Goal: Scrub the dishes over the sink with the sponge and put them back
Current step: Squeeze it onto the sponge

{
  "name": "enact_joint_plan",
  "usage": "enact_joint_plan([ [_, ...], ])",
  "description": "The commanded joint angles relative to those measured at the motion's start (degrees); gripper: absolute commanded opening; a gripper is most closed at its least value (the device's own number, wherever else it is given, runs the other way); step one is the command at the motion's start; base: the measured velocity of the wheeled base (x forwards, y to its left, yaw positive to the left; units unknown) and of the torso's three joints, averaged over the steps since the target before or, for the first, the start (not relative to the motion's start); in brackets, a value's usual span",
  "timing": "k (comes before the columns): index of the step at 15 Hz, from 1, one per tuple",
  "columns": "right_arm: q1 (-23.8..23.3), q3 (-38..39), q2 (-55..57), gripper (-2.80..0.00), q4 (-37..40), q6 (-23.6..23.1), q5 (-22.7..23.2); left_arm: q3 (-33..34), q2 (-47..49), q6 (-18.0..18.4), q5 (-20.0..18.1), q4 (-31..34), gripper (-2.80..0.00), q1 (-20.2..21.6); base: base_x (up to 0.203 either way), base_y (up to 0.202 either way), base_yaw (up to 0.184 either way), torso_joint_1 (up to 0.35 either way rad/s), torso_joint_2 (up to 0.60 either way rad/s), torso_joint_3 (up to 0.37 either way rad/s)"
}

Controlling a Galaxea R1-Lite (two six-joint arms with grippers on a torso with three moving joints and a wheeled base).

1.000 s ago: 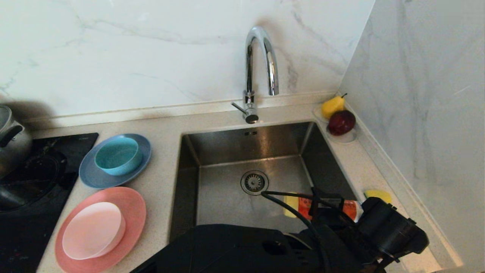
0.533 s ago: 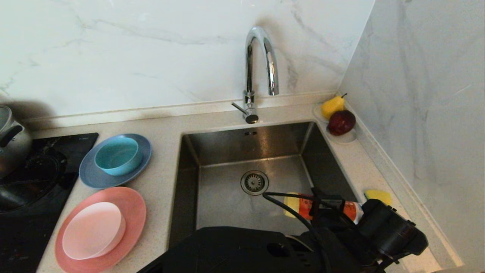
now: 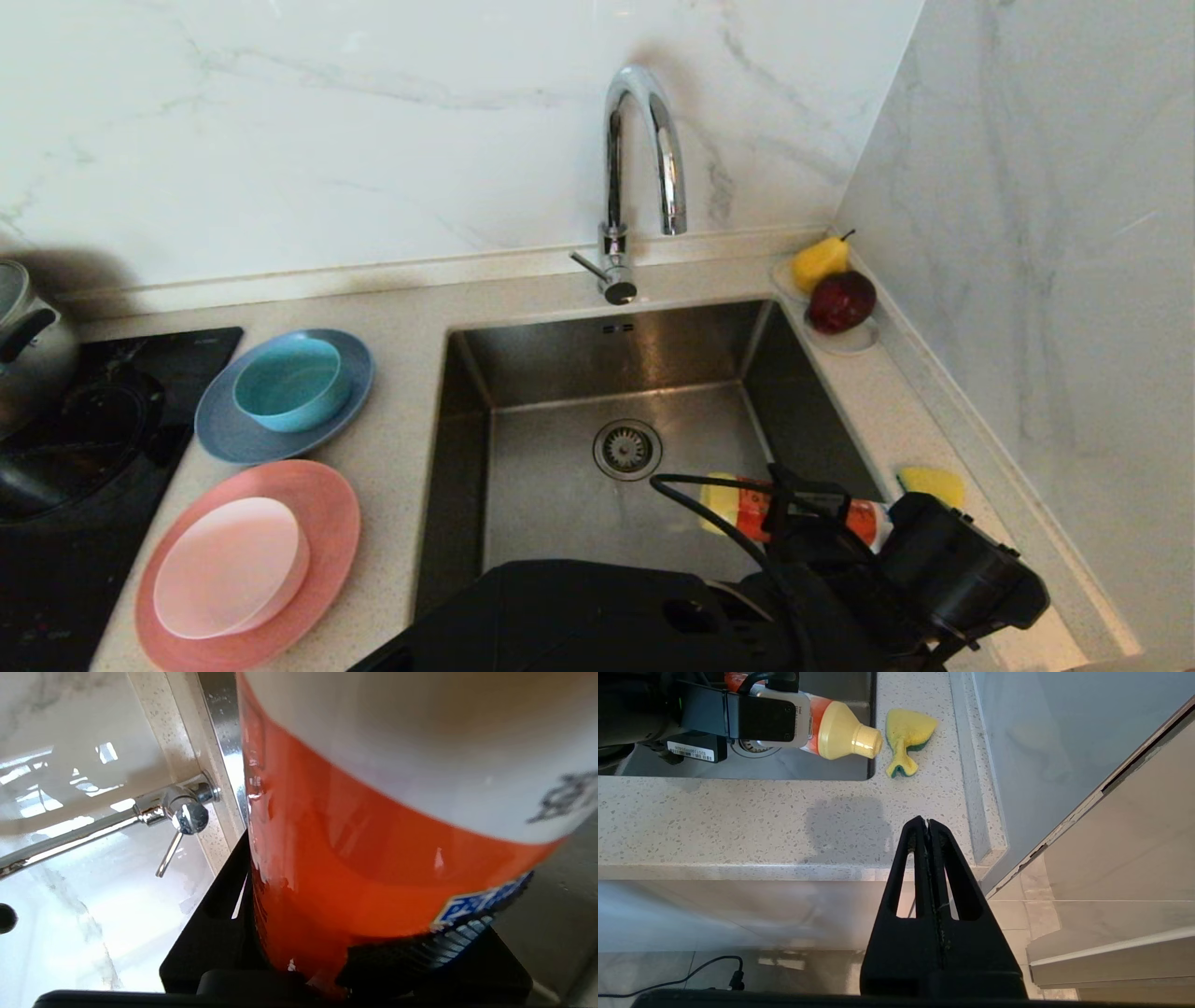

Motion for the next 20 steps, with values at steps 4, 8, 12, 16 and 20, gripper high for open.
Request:
enact_joint_plan([
  [4, 0.0, 0.0, 0.1, -2.8, 0.0, 0.0, 0.0, 0.0, 0.7, 0.6, 0.4, 0.1, -2.8, 0.2, 0.0, 0.0, 0.0, 0.0, 0.0, 0.0],
  [8, 0.0, 0.0, 0.1, -2.8, 0.0, 0.0, 0.0, 0.0, 1.1, 1.1, 0.4, -0.1, -2.8, 0.2, 0.0, 0.0, 0.0, 0.0, 0.0, 0.0],
  [12, 0.0, 0.0, 0.0, -2.8, 0.0, 0.0, 0.0, 0.0, 1.1, 1.2, 0.4, -4.1, -2.8, 0.6, 0.0, 0.0, 0.0, 0.0, 0.0, 0.0],
  [16, 0.0, 0.0, 0.0, -2.8, 0.0, 0.0, 0.0, -0.3, 1.0, 1.5, 0.0, -8.2, -2.8, 1.6, 0.0, 0.0, 0.0, 0.0, 0.0, 0.0],
  [20, 0.0, 0.0, 0.1, -2.8, 0.0, 0.0, 0.0, -0.3, 2.2, 3.6, 0.0, -9.3, -2.8, 2.3, 0.0, 0.0, 0.0, 0.0, 0.0, 0.0],
])
